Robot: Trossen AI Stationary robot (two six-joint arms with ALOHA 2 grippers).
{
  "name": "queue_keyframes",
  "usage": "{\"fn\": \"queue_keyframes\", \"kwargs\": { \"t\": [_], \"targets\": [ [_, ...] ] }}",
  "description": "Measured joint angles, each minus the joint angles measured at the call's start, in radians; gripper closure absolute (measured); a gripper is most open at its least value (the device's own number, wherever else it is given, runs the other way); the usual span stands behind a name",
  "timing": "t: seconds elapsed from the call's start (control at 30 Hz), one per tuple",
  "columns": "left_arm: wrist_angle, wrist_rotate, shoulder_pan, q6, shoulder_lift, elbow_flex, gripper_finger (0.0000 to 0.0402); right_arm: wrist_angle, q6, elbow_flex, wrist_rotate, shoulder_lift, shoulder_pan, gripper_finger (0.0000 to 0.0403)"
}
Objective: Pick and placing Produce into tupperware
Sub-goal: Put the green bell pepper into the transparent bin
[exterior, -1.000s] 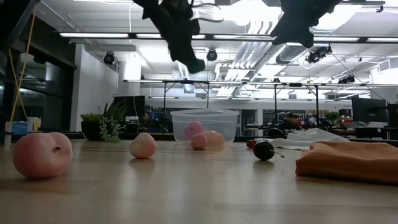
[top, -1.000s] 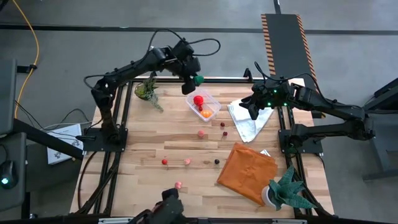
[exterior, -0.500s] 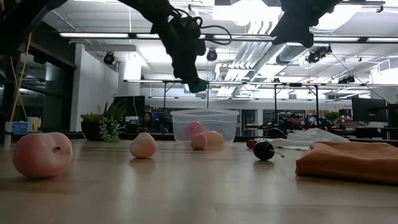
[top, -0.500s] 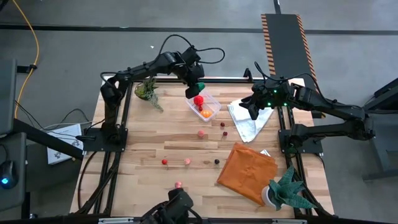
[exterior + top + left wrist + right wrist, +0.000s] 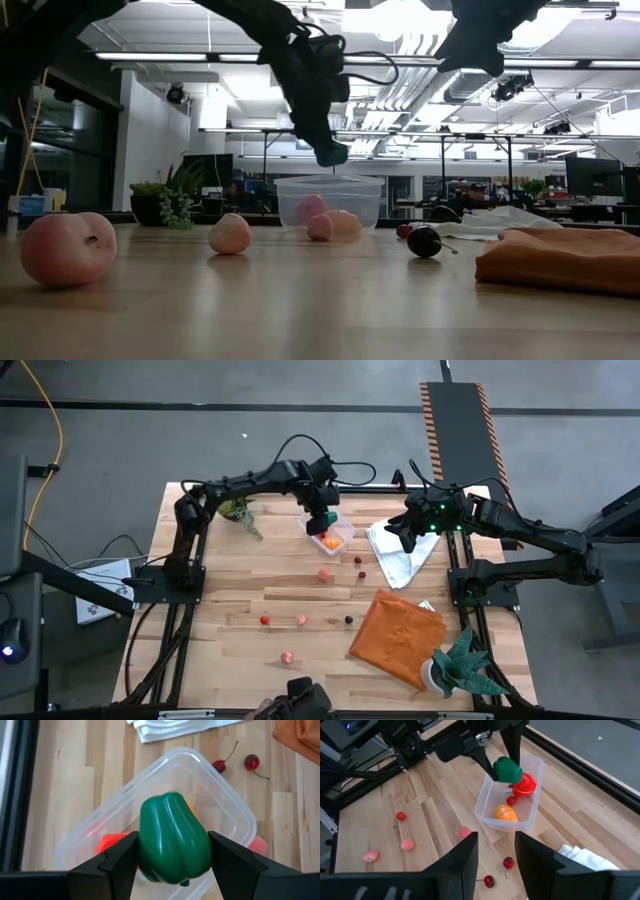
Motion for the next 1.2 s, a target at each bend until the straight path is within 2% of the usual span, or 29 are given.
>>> {"fn": "queue_keyframes", "kwargs": {
  "t": [1.2],
  "targets": [
    [-0.003,-0.025,-0.012,-0.113,0.068,-0.001,0.0188,0.000,-0.019,0.000,-0.017,0.000,0.000,0.0284]
  ]
}}
